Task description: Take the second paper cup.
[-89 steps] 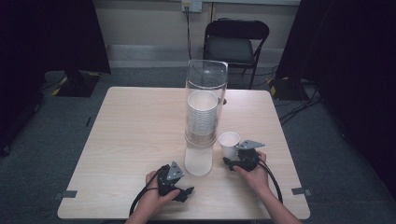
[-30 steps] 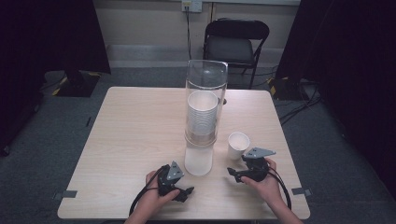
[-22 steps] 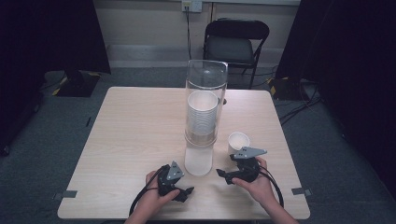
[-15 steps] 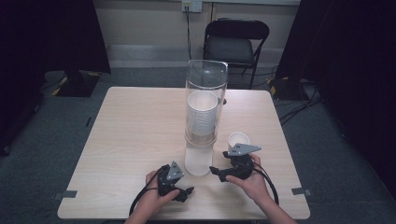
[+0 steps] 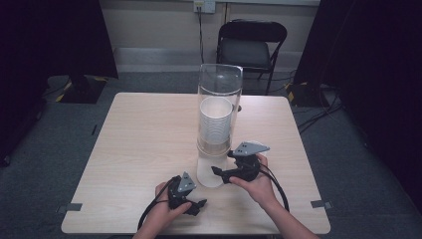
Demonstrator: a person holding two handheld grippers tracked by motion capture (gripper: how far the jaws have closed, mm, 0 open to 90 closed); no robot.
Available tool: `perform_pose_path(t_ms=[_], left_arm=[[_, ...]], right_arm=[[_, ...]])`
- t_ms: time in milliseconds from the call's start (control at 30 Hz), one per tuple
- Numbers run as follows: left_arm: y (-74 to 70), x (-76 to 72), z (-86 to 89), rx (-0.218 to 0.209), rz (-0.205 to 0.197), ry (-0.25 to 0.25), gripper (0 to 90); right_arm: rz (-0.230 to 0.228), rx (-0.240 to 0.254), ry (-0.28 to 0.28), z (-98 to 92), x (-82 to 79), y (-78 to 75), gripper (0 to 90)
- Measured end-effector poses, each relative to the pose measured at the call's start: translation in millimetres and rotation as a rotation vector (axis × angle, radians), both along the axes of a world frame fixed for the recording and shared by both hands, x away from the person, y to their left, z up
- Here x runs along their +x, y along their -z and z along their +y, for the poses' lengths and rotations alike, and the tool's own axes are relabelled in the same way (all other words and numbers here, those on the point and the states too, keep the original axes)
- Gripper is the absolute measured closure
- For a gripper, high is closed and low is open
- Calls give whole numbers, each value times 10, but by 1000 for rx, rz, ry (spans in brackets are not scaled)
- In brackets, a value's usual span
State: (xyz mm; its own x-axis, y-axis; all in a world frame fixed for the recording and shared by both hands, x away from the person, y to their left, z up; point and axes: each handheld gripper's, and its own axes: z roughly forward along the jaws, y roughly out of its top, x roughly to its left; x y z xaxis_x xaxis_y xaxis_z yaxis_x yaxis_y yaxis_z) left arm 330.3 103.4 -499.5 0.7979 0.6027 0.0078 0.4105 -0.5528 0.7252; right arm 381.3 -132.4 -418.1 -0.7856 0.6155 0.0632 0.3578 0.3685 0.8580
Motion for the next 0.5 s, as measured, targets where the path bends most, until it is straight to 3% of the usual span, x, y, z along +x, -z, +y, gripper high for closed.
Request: perform_pose_path(t_ms=[333,433,500], left_arm=[[0,0,0,0,0,0,138],[0,0,0,0,0,0,138],[0,0,0,0,0,1,138]], right_arm=[[-73,30,13,207,137,-66,253],[-101,39,32,230,153,-52,340],[-130,52,36,215,146,-9,351]])
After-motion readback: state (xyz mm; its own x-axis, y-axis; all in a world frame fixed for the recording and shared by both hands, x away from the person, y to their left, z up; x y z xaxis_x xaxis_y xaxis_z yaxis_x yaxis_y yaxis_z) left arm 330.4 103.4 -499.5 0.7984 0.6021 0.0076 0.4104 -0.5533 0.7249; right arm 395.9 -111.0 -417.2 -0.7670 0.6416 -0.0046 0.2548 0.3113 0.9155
